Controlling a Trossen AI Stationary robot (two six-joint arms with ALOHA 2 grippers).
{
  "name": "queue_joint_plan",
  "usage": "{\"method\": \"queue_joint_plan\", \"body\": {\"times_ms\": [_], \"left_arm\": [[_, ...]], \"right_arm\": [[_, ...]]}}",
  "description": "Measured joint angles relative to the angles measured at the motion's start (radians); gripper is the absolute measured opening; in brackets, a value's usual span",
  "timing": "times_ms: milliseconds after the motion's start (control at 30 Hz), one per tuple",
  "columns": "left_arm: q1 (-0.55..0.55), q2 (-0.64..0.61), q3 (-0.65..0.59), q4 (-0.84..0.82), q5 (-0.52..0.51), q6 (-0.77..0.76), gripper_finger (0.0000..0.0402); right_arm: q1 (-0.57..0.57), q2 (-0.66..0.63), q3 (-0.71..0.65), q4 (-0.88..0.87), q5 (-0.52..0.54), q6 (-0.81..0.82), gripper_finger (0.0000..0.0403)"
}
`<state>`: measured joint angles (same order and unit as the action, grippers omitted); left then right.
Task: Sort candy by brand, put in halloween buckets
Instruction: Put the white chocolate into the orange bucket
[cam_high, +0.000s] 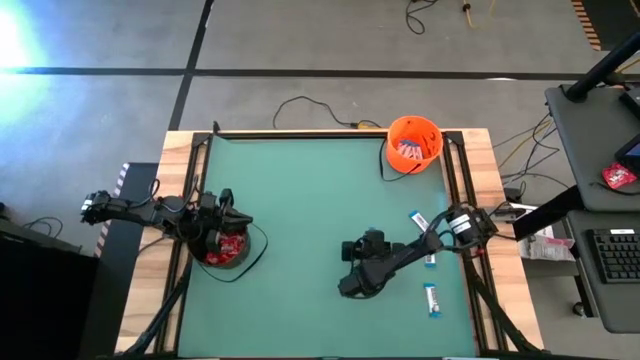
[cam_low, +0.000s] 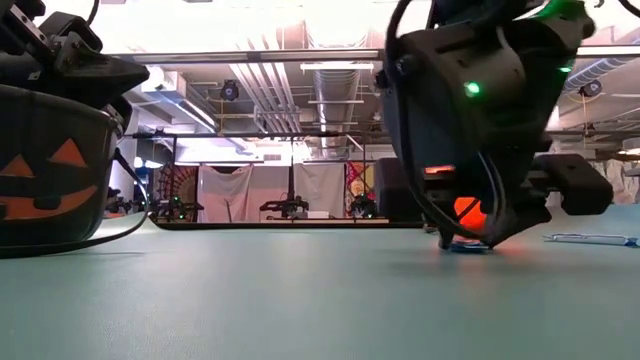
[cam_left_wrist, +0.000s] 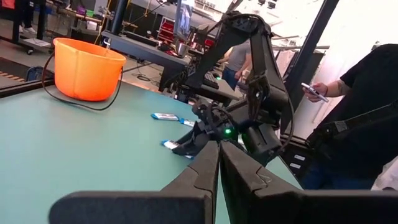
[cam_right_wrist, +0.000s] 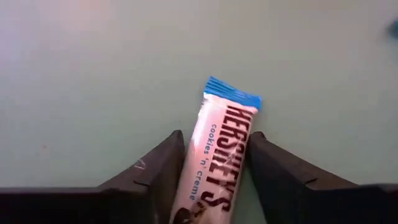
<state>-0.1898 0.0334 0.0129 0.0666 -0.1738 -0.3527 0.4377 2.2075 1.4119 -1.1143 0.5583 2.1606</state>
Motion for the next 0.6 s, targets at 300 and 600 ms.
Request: {"method": "queue_joint_plan", "body": {"times_ms": [300, 600], "left_arm": [[0.000, 0.000, 0.000, 0.000, 0.000, 0.000, 0.0000], [0.000, 0.000, 0.000, 0.000, 0.000, 0.000, 0.0000]], "right_arm": [[0.027, 0.003, 0.022, -0.019, -0.008, -0.007, 0.0098], [0.019, -0.113, 0.027, -0.197, -0.073, -0.011, 0.0107]]}}
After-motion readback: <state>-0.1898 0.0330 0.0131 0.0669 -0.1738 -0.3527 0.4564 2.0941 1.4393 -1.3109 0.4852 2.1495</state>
